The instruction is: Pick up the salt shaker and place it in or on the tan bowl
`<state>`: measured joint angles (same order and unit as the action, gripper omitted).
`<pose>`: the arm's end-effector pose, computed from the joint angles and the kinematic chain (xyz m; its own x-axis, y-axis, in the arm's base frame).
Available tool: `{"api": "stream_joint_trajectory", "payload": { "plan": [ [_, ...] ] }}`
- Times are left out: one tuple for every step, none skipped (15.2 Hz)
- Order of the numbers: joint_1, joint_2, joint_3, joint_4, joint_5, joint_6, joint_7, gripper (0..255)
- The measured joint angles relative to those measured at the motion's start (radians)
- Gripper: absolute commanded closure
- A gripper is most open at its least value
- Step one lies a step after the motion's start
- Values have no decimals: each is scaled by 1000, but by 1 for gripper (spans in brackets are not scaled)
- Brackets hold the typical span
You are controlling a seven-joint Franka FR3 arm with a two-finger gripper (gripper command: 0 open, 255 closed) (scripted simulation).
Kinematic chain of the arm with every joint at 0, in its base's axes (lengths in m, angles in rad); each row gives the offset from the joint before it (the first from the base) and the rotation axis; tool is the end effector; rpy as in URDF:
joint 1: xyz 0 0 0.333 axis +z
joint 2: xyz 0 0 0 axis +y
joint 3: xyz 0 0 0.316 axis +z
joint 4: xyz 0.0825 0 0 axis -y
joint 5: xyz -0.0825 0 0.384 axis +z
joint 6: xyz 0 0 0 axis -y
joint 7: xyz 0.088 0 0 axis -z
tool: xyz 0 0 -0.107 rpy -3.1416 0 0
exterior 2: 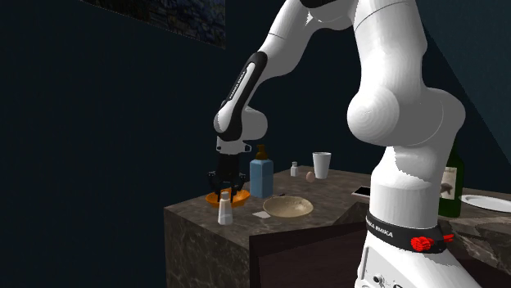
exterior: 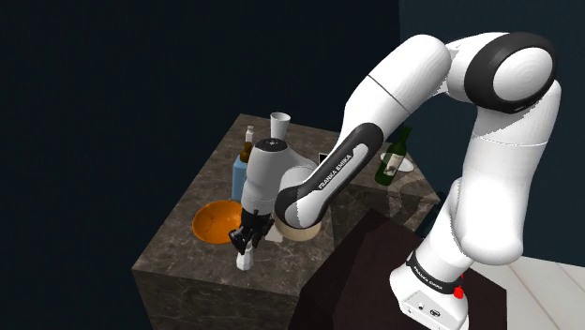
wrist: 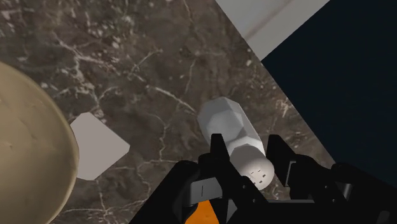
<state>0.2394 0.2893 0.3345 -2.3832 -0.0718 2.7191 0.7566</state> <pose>0.4254 0.2837 0.2128 0.9910 -0.1339 0.0071 -0.1328 -0.9871 -0.0894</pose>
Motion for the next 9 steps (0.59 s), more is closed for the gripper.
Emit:
{"api": "stream_joint_trajectory", "payload": {
  "plan": [
    [0, 0, 0, 0, 0, 0, 0, 255],
    [0, 0, 0, 0, 0, 0, 0, 255],
    [0, 0, 0, 0, 0, 0, 0, 255],
    [0, 0, 0, 0, 0, 0, 0, 255],
    [0, 0, 0, 0, 0, 0, 0, 255],
    [0, 0, 0, 0, 0, 0, 0, 255],
    [-2, -7, 3, -1, 4, -6, -3, 255],
    [-5, -16, 7, -1, 10, -14, -6, 255],
    [-9, -29, 12, -3, 18, -25, -12, 255]
  ]
}}
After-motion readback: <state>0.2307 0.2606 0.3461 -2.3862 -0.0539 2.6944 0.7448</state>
